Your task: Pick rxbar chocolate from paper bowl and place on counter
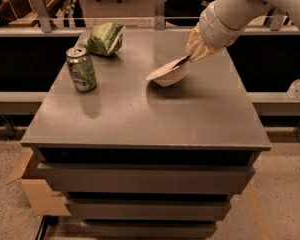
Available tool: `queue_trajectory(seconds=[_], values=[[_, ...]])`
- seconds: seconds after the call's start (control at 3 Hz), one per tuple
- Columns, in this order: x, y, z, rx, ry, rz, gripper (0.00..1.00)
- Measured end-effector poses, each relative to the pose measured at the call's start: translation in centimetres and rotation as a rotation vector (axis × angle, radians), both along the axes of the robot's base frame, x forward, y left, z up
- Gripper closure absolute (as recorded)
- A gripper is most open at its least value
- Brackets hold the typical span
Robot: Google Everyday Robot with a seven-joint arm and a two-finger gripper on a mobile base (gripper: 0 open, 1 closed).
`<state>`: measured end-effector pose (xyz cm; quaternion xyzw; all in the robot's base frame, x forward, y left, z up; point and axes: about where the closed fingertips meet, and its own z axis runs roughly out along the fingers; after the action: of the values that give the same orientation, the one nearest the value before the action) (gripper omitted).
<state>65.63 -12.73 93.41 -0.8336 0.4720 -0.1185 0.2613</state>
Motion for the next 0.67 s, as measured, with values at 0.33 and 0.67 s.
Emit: queue_trajectory(seconds=[0.33,0.67], values=[[0.10,0.87,1.37,-0.005,0.006,0.006,1.00],[0.09,0.87,1.35,-0.005,0.006,0.007,1.00]])
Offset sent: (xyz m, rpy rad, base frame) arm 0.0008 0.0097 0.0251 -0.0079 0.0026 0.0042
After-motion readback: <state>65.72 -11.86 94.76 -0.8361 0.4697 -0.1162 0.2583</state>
